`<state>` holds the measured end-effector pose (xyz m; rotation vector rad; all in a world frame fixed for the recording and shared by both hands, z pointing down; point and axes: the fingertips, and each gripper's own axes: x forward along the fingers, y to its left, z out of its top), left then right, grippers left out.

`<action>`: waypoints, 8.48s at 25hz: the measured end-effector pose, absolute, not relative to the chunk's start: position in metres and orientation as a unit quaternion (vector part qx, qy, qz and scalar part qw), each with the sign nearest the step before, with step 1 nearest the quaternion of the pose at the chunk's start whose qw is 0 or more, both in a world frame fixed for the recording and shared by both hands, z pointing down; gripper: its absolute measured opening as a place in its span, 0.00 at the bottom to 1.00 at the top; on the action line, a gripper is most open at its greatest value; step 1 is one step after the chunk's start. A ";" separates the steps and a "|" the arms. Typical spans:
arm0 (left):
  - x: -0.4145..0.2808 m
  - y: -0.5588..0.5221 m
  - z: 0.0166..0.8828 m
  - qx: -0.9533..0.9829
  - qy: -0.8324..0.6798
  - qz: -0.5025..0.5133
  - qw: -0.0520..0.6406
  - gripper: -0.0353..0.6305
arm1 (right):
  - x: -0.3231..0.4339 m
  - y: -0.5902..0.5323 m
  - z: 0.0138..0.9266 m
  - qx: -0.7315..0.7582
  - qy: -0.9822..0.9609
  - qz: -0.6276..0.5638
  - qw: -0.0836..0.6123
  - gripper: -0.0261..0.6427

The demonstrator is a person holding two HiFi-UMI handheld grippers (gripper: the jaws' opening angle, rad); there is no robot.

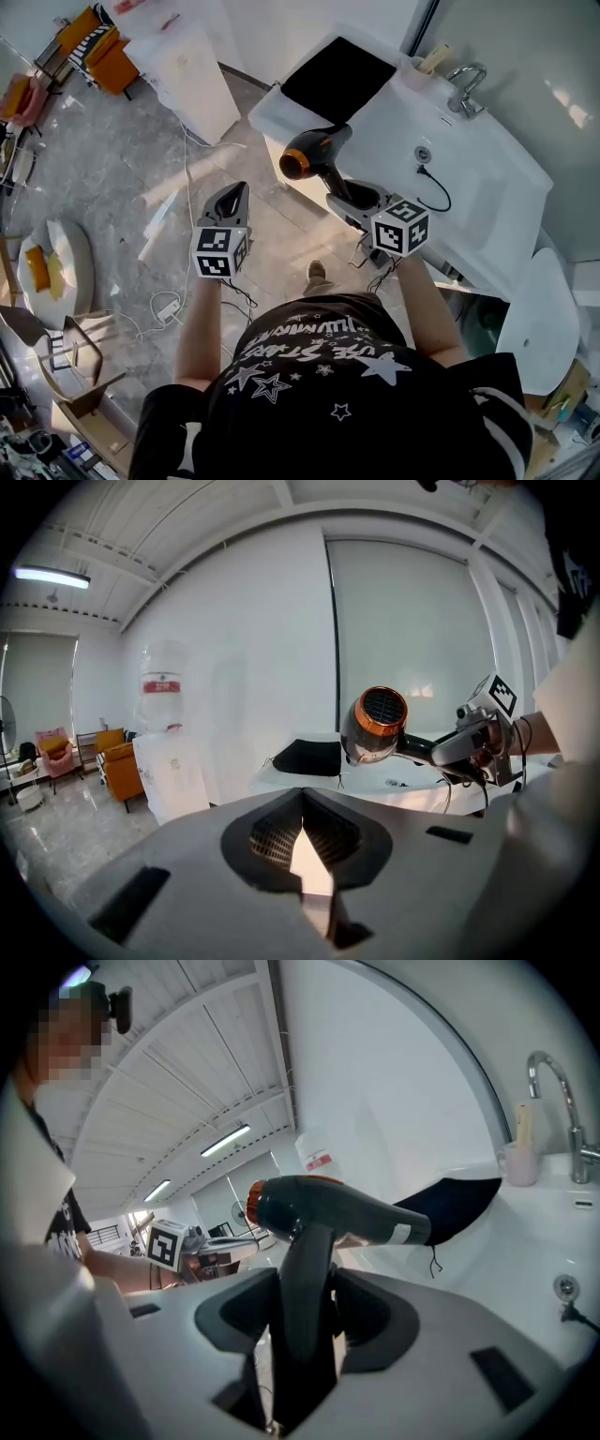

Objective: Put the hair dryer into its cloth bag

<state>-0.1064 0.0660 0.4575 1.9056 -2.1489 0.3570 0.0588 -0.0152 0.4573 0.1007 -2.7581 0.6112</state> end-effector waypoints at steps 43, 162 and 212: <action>-0.176 -0.212 0.536 0.791 -0.422 0.437 -0.074 0.38 | 0.032 -0.125 0.469 0.218 -0.930 0.269 0.126 0.33; -0.175 -0.321 0.461 0.838 -0.427 0.339 0.012 0.09 | -0.067 -0.251 0.497 0.184 -0.937 0.032 0.297 0.31; -0.180 -0.294 0.507 0.811 -0.459 0.358 0.057 0.09 | -0.061 -0.339 0.557 0.393 -0.844 0.068 0.360 0.34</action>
